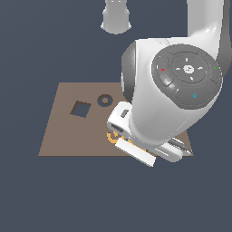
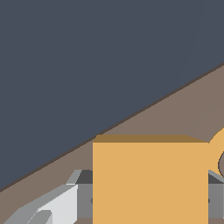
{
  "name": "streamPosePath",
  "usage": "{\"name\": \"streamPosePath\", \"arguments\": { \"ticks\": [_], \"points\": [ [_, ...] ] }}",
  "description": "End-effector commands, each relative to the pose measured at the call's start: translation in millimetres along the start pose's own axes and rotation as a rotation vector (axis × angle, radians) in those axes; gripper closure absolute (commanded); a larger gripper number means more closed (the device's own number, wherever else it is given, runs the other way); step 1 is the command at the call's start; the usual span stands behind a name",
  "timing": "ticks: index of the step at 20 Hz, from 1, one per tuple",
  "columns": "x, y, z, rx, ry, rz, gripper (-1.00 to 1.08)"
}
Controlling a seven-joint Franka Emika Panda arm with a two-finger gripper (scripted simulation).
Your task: Insert a designated object into the corresponding slot on a board.
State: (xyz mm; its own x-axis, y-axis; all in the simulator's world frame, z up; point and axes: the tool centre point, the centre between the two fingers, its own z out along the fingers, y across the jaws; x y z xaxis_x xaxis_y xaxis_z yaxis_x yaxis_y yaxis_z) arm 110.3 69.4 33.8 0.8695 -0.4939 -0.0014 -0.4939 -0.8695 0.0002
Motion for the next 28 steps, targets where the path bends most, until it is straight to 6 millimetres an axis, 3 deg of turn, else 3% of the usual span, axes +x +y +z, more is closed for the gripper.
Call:
{"name": "streamPosePath", "arguments": {
  "ticks": [1, 8, 15, 22, 28],
  "points": [
    [10.1, 14.2, -1.0, 0.001, 0.001, 0.087, 1.08],
    [30.6, 62.0, -2.5, 0.001, 0.001, 0.351, 1.08],
    [37.4, 117.1, -4.0, 0.002, 0.001, 0.632, 1.08],
    [26.4, 176.4, -5.4, 0.002, 0.001, 0.936, 1.08],
    [8.8, 212.1, -6.2, 0.002, 0.001, 1.135, 1.08]
  ]
}}
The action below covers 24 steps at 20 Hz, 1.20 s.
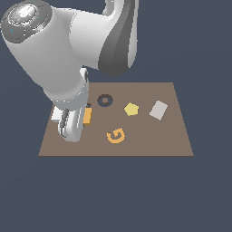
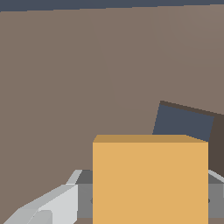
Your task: Insert a designated object into the corresponding slot on a board.
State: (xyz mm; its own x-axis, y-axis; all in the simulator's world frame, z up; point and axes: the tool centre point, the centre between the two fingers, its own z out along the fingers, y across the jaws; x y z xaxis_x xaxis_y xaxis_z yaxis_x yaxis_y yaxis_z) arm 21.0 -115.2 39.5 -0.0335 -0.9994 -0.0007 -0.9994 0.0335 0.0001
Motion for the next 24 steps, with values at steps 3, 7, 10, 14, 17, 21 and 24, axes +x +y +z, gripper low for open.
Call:
{"name": "streamPosePath", "arguments": {
  "ticks": [3, 7, 10, 14, 17, 21, 24],
  "points": [
    [10.9, 20.1, -0.8, 0.001, 0.000, 0.117, 1.08],
    [16.0, 32.3, -1.1, 0.001, -0.001, 0.183, 1.08],
    [17.7, 37.8, -1.1, 0.001, -0.001, 0.213, 1.08],
    [18.3, 40.5, -1.2, 0.000, -0.001, 0.226, 1.08],
    [18.1, 39.9, 1.4, 0.000, -0.001, 0.222, 1.08],
    [17.8, 40.5, 8.9, 0.000, -0.001, 0.226, 1.08],
    [17.8, 40.5, 8.9, 0.000, -0.001, 0.226, -0.92]
  ]
}}
